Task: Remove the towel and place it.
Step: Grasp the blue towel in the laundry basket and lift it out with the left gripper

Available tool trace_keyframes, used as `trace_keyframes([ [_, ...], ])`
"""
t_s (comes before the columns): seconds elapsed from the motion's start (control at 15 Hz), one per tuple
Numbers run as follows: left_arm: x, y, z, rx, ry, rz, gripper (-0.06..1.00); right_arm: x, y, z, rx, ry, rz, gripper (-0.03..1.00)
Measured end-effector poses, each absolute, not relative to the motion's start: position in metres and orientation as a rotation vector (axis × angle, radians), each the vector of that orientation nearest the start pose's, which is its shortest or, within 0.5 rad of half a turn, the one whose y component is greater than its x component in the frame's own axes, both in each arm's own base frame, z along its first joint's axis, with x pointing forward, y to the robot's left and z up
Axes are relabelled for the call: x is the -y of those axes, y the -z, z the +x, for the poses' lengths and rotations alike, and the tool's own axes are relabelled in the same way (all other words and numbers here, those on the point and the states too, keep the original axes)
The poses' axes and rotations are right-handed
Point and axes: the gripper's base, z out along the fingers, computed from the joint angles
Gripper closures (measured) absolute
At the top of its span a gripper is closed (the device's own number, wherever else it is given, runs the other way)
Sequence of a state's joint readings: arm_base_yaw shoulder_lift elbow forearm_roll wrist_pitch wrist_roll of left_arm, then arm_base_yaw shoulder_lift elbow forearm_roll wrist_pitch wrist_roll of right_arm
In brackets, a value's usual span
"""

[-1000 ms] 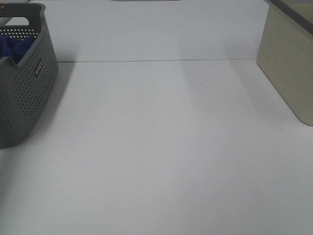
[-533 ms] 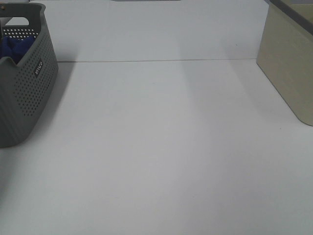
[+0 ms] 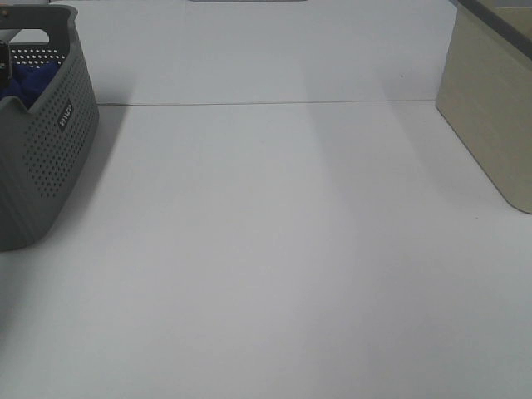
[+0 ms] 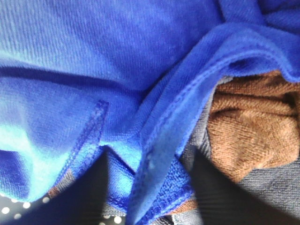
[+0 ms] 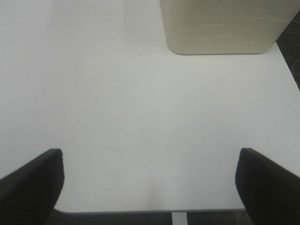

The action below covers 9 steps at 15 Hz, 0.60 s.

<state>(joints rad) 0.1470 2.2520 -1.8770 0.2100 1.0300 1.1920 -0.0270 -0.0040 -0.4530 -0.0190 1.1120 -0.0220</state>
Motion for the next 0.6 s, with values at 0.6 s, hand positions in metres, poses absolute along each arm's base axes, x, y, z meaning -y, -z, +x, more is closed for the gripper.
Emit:
trace_keyframes([
  [0.6, -0.0859, -0.1809, 0.4712, -2.549, -0.472, 1.618, 0.81, 0.0015, -0.2601, -0.0028, -2.139, 0.052, 0.006, 0.01],
])
